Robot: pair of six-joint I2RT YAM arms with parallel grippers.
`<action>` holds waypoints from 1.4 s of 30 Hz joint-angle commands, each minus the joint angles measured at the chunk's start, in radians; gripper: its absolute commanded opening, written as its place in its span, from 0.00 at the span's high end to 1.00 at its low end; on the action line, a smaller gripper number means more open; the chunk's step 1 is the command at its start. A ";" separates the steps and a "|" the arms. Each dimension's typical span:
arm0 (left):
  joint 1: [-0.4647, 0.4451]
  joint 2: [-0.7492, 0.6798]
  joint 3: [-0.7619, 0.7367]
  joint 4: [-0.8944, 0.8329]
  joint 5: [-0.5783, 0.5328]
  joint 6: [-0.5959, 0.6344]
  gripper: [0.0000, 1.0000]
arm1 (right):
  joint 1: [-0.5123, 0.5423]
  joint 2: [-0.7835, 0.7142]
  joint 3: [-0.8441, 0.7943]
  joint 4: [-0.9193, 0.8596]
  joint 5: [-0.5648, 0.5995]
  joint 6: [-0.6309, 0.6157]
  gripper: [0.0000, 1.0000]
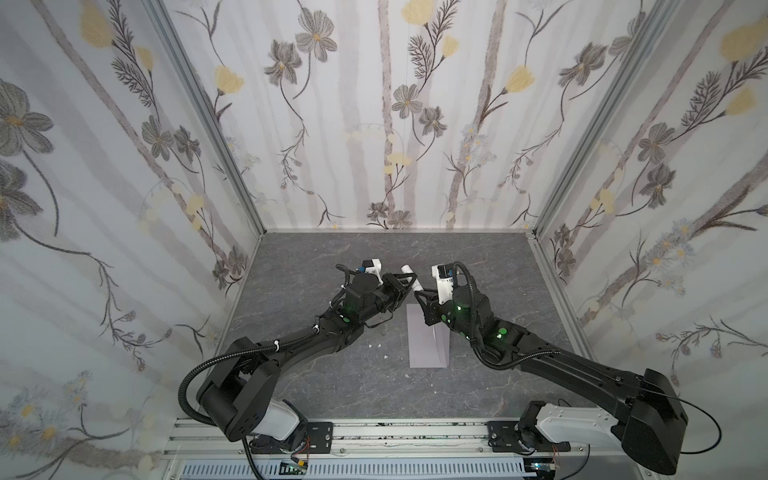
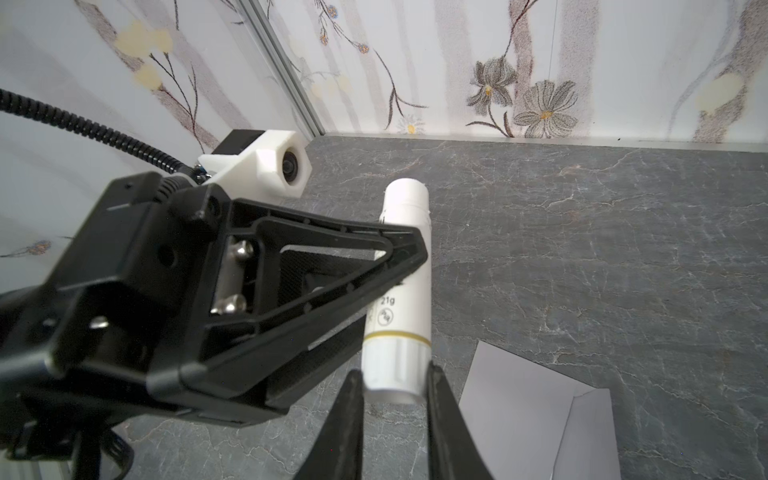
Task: Place the letter into the envelope and seal it
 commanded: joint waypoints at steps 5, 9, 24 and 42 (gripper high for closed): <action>-0.017 -0.004 -0.038 0.119 0.036 -0.021 1.00 | -0.023 -0.023 -0.003 0.146 -0.129 0.151 0.80; -0.022 -0.002 -0.061 0.176 0.033 -0.022 1.00 | -0.088 -0.040 -0.032 0.183 -0.190 0.236 0.80; -0.064 0.026 -0.140 0.440 0.039 0.046 1.00 | -0.180 -0.103 -0.125 0.279 -0.320 0.467 0.81; -0.075 0.179 -0.228 0.914 0.087 -0.063 1.00 | -0.238 -0.137 -0.221 0.409 -0.407 0.660 0.80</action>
